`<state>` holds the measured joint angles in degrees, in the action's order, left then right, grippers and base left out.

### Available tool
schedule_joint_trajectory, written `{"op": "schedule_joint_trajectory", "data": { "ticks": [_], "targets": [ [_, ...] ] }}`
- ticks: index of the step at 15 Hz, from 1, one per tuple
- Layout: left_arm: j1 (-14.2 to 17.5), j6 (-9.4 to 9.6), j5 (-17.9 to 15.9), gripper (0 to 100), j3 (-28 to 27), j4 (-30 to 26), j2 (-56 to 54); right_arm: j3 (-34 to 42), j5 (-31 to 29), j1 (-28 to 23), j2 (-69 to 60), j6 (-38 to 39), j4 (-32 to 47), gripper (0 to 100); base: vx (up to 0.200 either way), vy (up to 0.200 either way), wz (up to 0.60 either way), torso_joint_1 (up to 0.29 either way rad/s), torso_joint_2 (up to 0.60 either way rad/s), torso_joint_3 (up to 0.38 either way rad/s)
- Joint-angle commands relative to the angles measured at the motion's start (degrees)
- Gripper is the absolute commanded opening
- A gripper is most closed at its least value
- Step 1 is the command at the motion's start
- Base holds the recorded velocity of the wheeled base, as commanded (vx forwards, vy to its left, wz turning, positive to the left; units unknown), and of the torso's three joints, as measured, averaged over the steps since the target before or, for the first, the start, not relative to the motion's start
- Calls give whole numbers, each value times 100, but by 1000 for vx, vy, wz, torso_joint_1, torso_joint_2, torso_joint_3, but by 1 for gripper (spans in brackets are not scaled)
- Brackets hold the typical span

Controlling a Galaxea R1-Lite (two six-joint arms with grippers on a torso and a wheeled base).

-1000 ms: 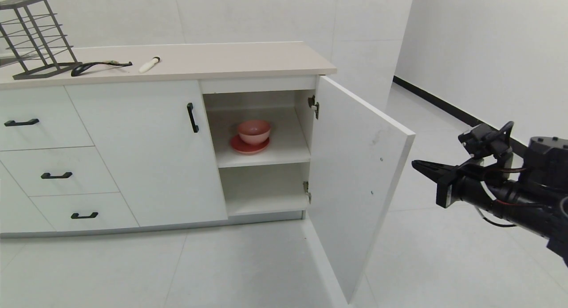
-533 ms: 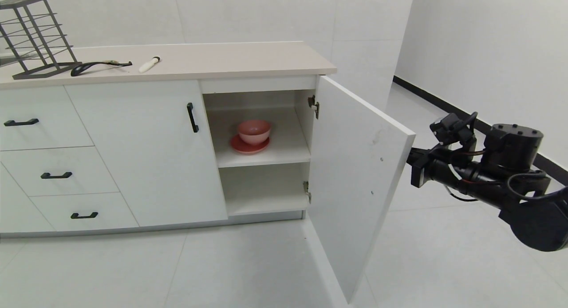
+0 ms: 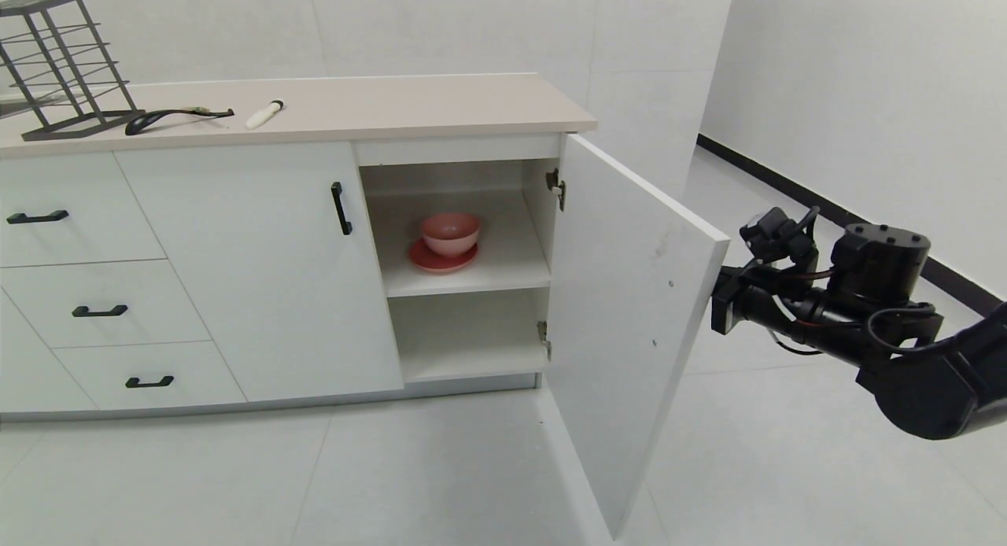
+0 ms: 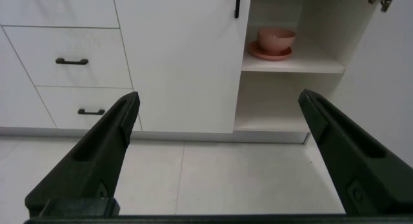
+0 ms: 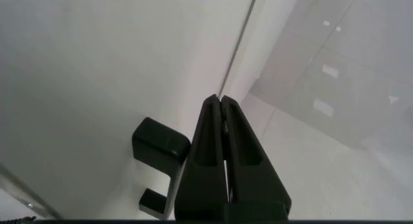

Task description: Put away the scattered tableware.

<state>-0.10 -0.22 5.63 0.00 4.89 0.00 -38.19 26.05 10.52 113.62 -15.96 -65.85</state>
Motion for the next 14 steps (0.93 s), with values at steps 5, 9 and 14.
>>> {"op": "schedule_joint_trajectory", "data": {
  "ticks": [5, 9, 14],
  "targets": [
    [1, -4, 8, 100, 0, 3, 0, 22, -4, 618, -50, 23, 2, 0, 0, 0, 0, 0, 0, 0],
    [1, -4, 8, 100, 0, 3, 0, -162, -12, 1180, -59, 66, 2, 0, 0, 0, 0, 0, 0, 0],
    [1, -13, 26, 100, 0, 3, 0, -663, -12, 1593, 187, 189, 2, 0, 0, 0, 0, 0, 0, 0]
  ]
}}
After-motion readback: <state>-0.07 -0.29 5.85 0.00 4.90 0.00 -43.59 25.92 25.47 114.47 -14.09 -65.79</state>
